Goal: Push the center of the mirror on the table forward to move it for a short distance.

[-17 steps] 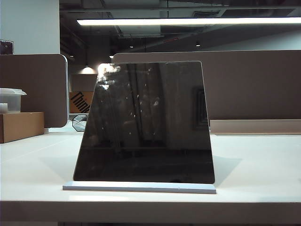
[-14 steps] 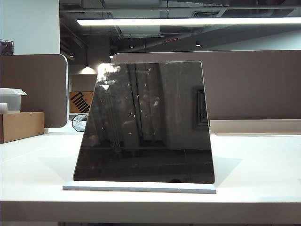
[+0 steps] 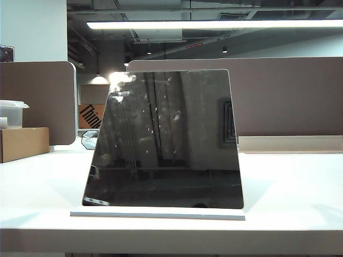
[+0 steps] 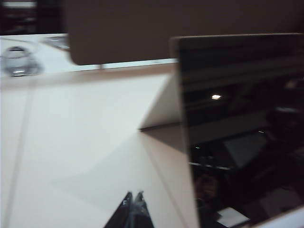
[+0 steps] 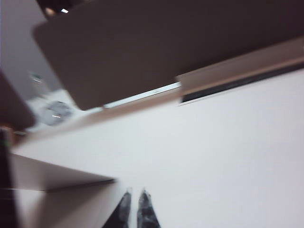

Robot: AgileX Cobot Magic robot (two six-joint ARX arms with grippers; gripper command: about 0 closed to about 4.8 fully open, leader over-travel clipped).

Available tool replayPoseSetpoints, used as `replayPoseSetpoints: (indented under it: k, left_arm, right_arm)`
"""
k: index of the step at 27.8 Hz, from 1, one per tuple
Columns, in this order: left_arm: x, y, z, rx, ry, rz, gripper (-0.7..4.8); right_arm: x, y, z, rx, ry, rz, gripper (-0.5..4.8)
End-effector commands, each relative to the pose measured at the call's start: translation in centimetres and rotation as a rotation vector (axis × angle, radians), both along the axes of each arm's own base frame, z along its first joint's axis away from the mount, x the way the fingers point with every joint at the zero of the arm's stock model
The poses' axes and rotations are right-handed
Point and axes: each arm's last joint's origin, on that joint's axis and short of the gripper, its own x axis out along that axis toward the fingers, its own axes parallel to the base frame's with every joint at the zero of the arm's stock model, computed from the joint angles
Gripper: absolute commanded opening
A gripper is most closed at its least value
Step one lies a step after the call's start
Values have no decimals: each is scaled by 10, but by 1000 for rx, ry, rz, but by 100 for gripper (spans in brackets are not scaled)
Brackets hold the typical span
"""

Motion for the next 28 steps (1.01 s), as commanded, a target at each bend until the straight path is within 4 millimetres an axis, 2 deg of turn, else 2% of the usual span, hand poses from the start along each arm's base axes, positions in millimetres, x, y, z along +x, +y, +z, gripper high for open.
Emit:
replayPoseSetpoints:
  k: [1,2,3,4,5,6,7,8,9,12,15,16,17,18,19,20,21,23,24,25,28]
  left_arm:
    - [-7,-13,0,0,-6,-153,-5]
    - [-8,-15,0,0,-6,-176,-5]
    - [-10,-17,0,0,-6,-206,-5]
    - [-10,-17,0,0,-5,-209,-5]
    - [-10,-17,0,0,-6,-205,-5]
    - [-10,-17,0,0,-6,-198,-5]
    - [-10,-17,0,0,-6,-200,-5]
    - [-10,-17,0,0,-6,-200,-5]
    - [-10,-17,0,0,-6,-200,-5]
    - [-10,-17,0,0,-6,-200,-5]
    - [-10,-17,0,0,-6,-199,-5]
    - [-10,-17,0,0,-6,-199,-5]
    - [-10,-17,0,0,-6,-199,-5]
    - [-10,-17,0,0,-6,-200,-5]
    - [-10,-17,0,1,-6,-200,-5]
    - [-10,-17,0,1,-5,-198,-5]
    - [-10,-17,0,0,-6,-198,-5]
    - [-10,-17,0,1,-5,-203,-5]
    - [-10,-17,0,1,-5,-203,-5]
    - [-10,-17,0,0,-5,-199,-5]
    - [-10,-17,0,1,-5,-199,-5]
  right_arm:
    - [-2,6,5,240,20,253,19]
    - [-3,8,6,273,26,316,-3]
    - [-7,11,18,322,7,457,-10]
    - [-10,13,27,325,-14,496,-10]
    - [-18,15,49,310,-75,528,-10]
    - [-21,15,60,306,-105,535,-10]
    - [-28,17,83,288,-151,558,-10]
    - [-29,18,92,277,-154,571,-10]
    - [-27,21,107,246,-112,598,-10]
    - [-10,31,123,146,26,643,-10]
    - [17,60,137,55,167,775,-10]
    - [24,70,137,35,195,780,-10]
    - [33,91,134,-18,240,761,-10]
    - [36,101,132,-48,259,750,-10]
    - [40,123,127,-111,297,717,-9]
    - [41,133,124,-135,318,693,-10]
    - [44,155,114,-196,365,638,-10]
    - [46,181,97,-279,413,547,-9]
    - [48,188,92,-289,421,537,-9]
    - [52,203,83,-286,452,541,-9]
    - [62,223,73,-279,502,523,-9]
